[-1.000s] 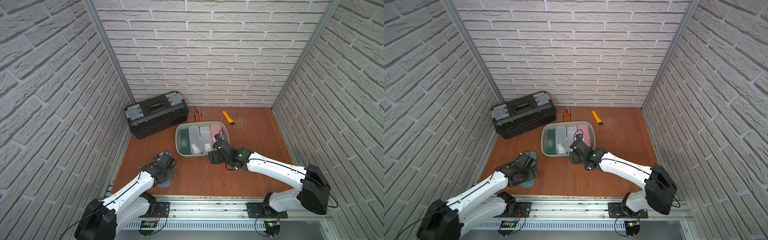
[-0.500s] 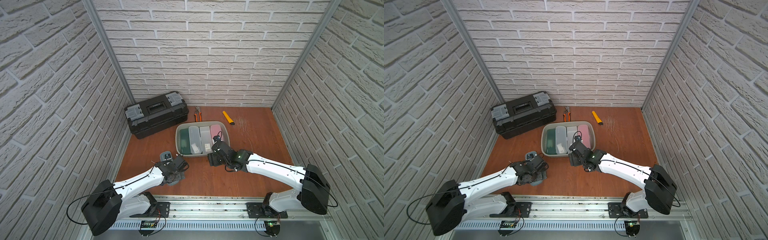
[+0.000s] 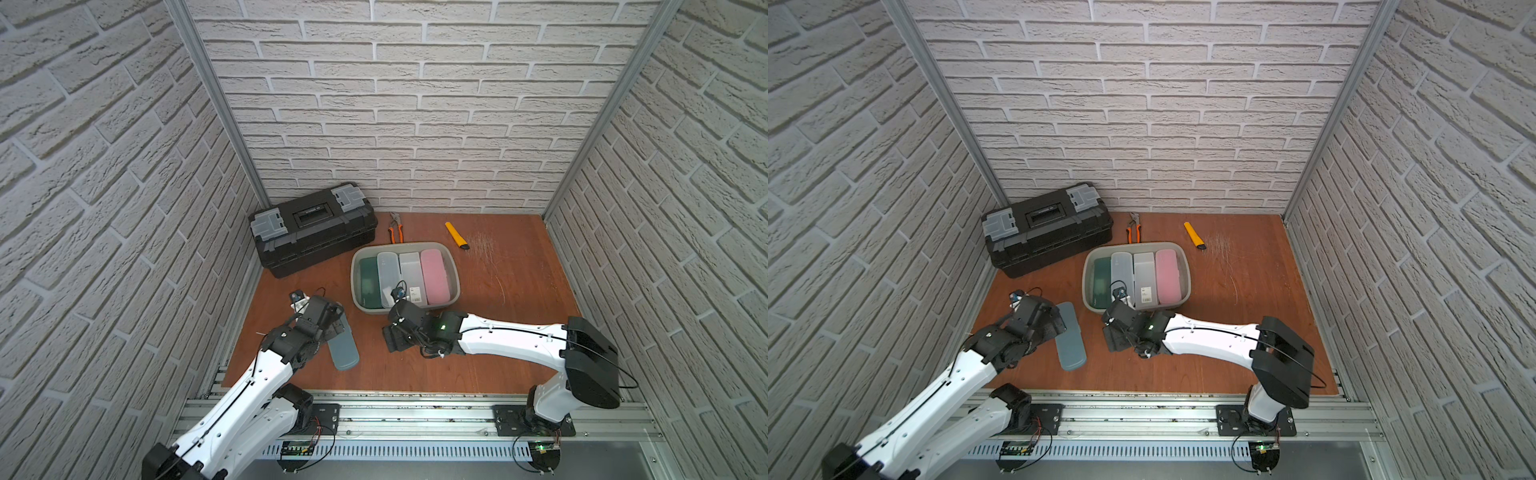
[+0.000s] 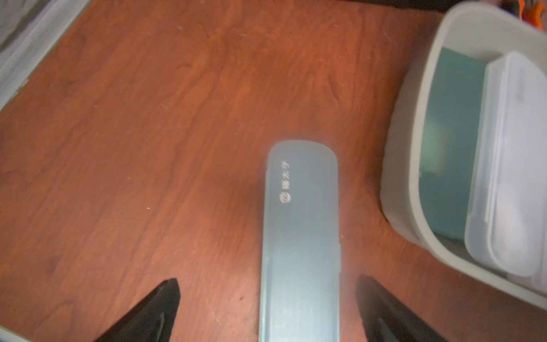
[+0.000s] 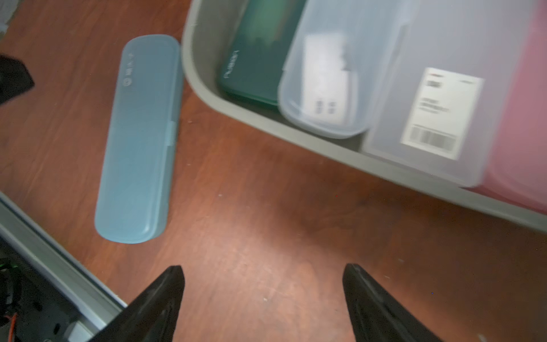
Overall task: Put the pencil case into the storage box
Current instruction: Move the pencil case to the center of the board, then pick up the pencil case from the center of the board.
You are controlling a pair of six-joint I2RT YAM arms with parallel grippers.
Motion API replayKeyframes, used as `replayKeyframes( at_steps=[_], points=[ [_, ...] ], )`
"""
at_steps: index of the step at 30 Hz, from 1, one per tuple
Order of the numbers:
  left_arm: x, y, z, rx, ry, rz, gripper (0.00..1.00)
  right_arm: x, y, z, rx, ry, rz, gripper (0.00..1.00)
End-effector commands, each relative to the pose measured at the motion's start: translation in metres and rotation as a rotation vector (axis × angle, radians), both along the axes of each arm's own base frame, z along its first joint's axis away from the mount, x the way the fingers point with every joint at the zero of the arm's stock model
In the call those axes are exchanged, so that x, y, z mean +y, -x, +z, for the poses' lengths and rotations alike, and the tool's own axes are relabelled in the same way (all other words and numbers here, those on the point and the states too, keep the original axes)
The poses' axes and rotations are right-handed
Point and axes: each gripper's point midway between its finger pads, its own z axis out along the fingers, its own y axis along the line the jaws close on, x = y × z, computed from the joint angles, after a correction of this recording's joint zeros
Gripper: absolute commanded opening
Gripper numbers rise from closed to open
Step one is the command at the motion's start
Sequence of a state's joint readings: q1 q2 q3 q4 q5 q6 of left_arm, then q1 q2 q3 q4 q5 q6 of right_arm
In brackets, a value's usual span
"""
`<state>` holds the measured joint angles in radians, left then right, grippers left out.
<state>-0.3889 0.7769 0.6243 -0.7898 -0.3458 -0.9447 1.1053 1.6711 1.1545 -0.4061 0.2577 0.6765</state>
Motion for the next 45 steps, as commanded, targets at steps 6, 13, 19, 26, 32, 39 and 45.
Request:
replayKeyframes(
  at_steps=[6, 13, 19, 26, 32, 39, 45],
  points=[
    [0.018, -0.032, 0.044, -0.023, 0.031, -0.069, 0.98, 0.061, 0.016, -0.009, 0.023, 0.015, 0.014, 0.89],
    [0.048, -0.065, 0.063, -0.026, 0.120, -0.060, 0.98, 0.094, 0.025, -0.039, 0.068, 0.100, 0.024, 0.90],
    [0.060, -0.071, 0.056, -0.014, 0.080, -0.078, 0.98, 0.117, 0.031, -0.060, 0.111, 0.138, 0.036, 0.90],
    [0.061, -0.070, 0.066, -0.064, 0.073, -0.082, 0.98, 0.137, 0.038, -0.075, 0.141, 0.167, 0.053, 0.91],
    [0.060, -0.069, 0.072, -0.092, 0.064, -0.093, 0.99, 0.133, 0.043, -0.100, 0.171, 0.233, 0.023, 0.90],
    [0.054, -0.072, 0.079, -0.133, 0.076, -0.126, 0.99, 0.127, 0.041, -0.108, 0.161, 0.257, 0.003, 0.82],
    [0.049, -0.071, 0.092, -0.207, 0.072, -0.148, 0.98, 0.127, 0.036, -0.084, 0.103, 0.218, 0.032, 0.62]
  ],
)
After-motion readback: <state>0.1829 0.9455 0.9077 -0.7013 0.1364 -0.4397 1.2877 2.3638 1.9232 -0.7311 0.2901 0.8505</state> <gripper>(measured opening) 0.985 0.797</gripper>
